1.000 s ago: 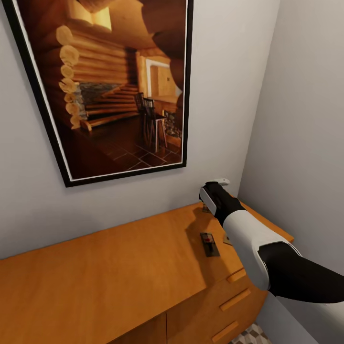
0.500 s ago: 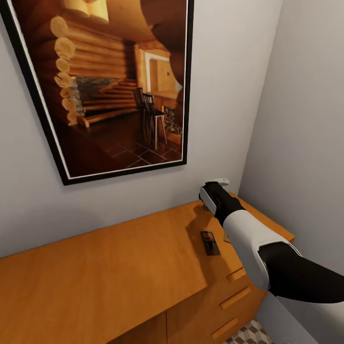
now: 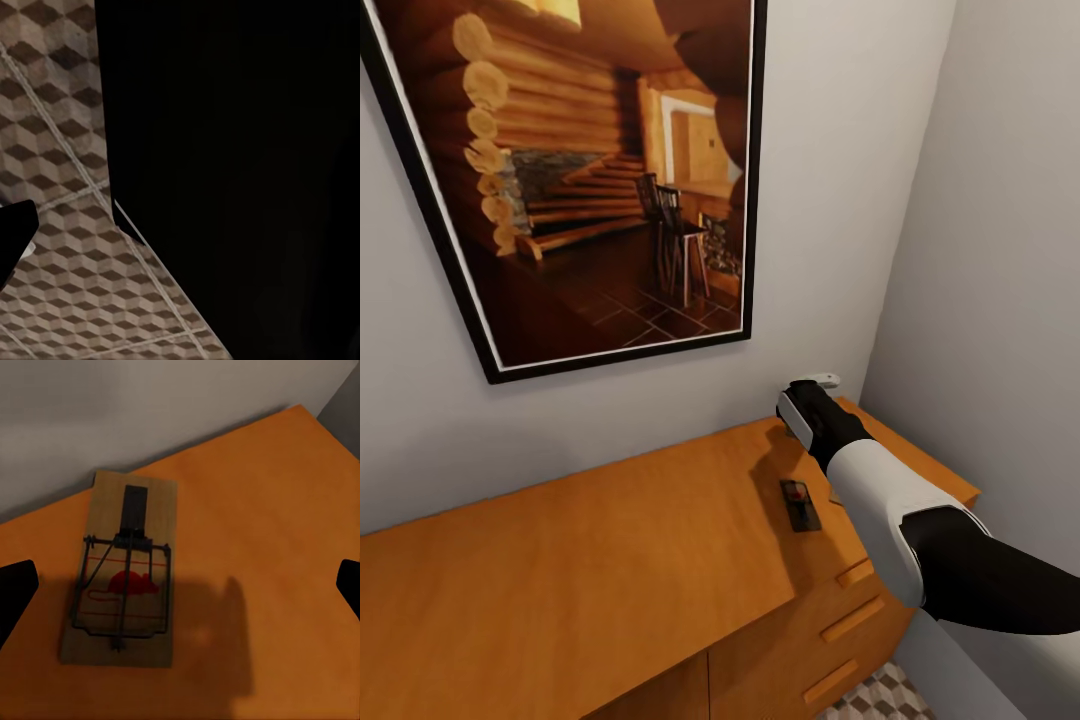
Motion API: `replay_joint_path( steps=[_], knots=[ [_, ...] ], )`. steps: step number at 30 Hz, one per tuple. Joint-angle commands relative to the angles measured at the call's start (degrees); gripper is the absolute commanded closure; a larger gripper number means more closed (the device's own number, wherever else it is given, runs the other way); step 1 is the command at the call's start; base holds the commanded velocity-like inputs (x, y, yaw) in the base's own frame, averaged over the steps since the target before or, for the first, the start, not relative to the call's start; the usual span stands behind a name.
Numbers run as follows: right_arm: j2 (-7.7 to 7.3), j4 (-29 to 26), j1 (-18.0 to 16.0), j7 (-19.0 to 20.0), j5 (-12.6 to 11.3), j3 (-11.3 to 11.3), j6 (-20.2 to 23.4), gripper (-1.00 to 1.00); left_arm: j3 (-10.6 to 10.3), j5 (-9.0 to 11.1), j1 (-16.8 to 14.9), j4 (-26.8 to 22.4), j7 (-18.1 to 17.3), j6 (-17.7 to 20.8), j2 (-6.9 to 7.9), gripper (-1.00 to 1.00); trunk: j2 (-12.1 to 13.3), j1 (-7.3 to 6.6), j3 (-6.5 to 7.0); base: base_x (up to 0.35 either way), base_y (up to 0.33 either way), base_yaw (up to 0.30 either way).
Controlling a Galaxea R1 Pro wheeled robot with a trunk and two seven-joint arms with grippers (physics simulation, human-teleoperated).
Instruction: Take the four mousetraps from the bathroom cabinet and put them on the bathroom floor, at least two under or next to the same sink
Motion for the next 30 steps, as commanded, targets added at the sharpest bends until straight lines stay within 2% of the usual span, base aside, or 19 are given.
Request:
replay_joint_path(
  steps=[1,13,30],
  knots=[
    [0.0,0.0,0.0,-0.5,-0.6,0.3,0.1,-1.0,0.0,0.0,0.0,0.1,0.2,-0.3,-0.02,-1.0,0.0,0.0,-0.06,0.0,0.0,0.0],
    [0.0,0.0,0.0,-0.5,-0.6,0.3,0.1,-1.0,0.0,0.0,0.0,0.1,0.2,-0.3,-0.02,-1.0,0.0,0.0,-0.36,0.0,0.0,0.0],
    [0.0,0.0,0.0,-0.4,-0.7,0.3,0.1,-1.0,0.0,0.0,0.0,0.1,0.2,-0.3,-0.02,-1.0,0.0,0.0,-1.46,0.0,0.0,0.0]
  ],
)
